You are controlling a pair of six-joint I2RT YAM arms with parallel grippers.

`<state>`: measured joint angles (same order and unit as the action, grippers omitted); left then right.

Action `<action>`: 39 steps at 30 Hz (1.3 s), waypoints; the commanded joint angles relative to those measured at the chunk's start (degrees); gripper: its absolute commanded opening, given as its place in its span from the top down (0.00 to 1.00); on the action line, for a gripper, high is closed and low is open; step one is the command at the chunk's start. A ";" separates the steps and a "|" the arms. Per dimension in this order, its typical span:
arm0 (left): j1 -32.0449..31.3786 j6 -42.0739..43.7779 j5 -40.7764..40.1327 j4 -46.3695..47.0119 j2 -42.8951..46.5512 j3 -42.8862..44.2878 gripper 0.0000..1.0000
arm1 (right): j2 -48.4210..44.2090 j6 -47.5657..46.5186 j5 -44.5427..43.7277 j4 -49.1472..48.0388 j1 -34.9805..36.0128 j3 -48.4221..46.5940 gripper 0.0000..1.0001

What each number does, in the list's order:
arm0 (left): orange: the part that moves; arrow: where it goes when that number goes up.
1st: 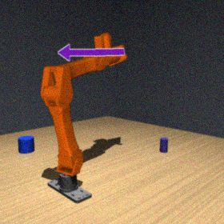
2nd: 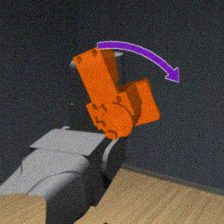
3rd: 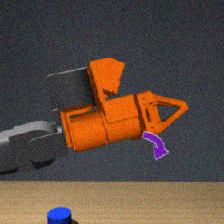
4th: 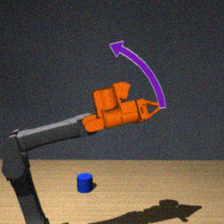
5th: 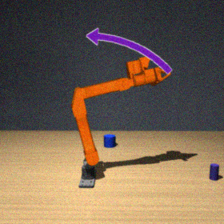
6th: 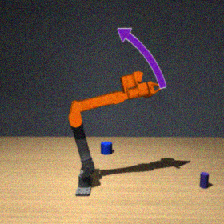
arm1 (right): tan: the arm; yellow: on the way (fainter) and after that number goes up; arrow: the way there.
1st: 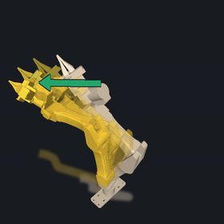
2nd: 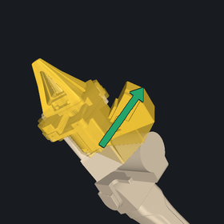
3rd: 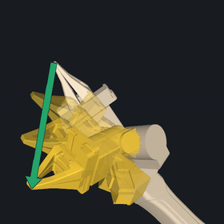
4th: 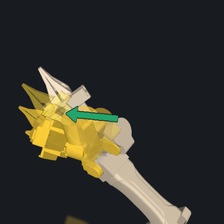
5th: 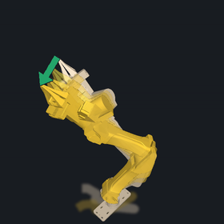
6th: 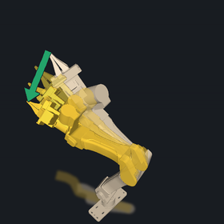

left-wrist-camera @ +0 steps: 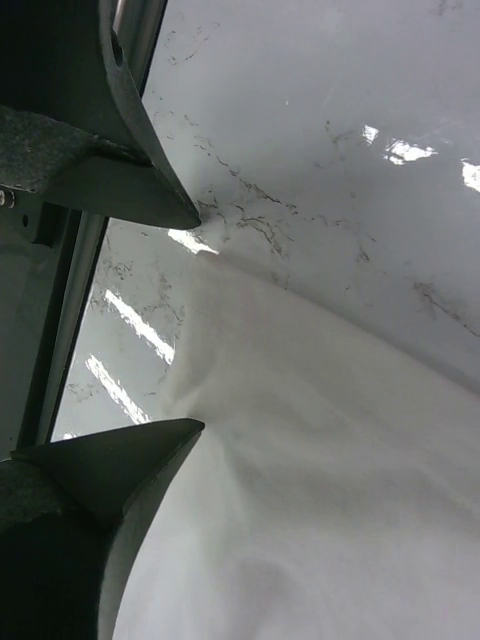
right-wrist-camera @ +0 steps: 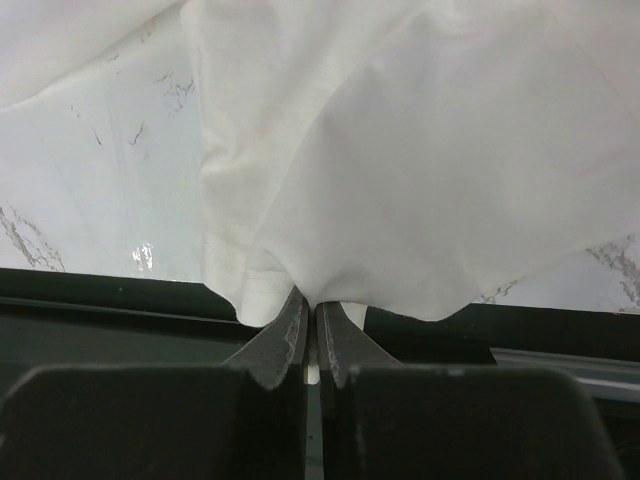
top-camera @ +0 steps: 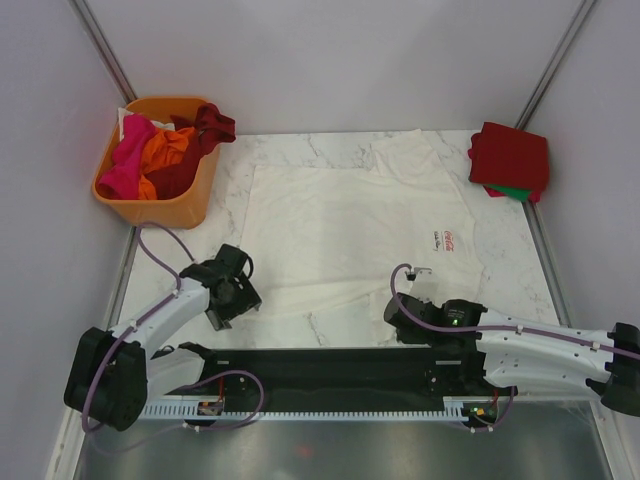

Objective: Fold and stack the t-shirts
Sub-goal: Fold the tshirt

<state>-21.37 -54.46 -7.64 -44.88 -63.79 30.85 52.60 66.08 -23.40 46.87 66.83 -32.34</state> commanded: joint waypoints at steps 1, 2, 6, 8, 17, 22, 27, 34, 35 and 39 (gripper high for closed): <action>-0.26 -1.71 -3.96 3.65 -0.89 0.17 0.17 | -0.39 -0.87 -0.60 -0.99 -0.29 -0.62 1.00; -0.26 -1.62 -4.14 3.84 -1.07 0.09 0.18 | -0.22 -0.87 -0.51 -0.99 -0.29 -0.62 1.00; -0.26 -1.71 -5.28 4.63 -2.56 0.44 0.25 | 0.22 -0.61 -0.42 -1.08 -0.38 -0.80 1.00; -0.26 -1.71 -5.37 5.15 -3.62 0.18 0.31 | 0.31 -0.61 -0.42 -0.99 -0.38 -0.88 1.00; -0.26 -0.83 -4.58 7.00 -2.92 -0.53 0.98 | 1.10 0.01 -0.33 -0.91 -0.30 -0.88 1.00; -0.26 1.81 -0.02 6.04 2.69 0.17 0.98 | -0.39 1.94 -1.03 1.99 -0.30 -1.76 1.00; -0.43 0.93 6.30 3.58 7.62 0.96 0.98 | -3.55 3.61 -2.97 8.84 -0.38 -4.48 1.00; -0.43 3.83 8.77 -2.75 8.42 9.65 0.98 | -0.93 0.72 -5.16 12.89 -0.38 -16.16 1.00; -0.43 4.27 8.96 -4.06 7.98 12.28 0.98 | -0.22 0.19 -6.04 14.20 -0.38 -19.75 1.00; -0.43 6.82 10.27 -7.06 6.93 17.74 0.98 | 4.25 -2.89 -11.74 16.76 -0.38 -27.68 1.00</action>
<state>-21.58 -51.46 0.36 -48.34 -56.36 43.64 54.74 66.06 -28.75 60.25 66.52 -54.17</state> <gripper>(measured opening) 0.033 0.084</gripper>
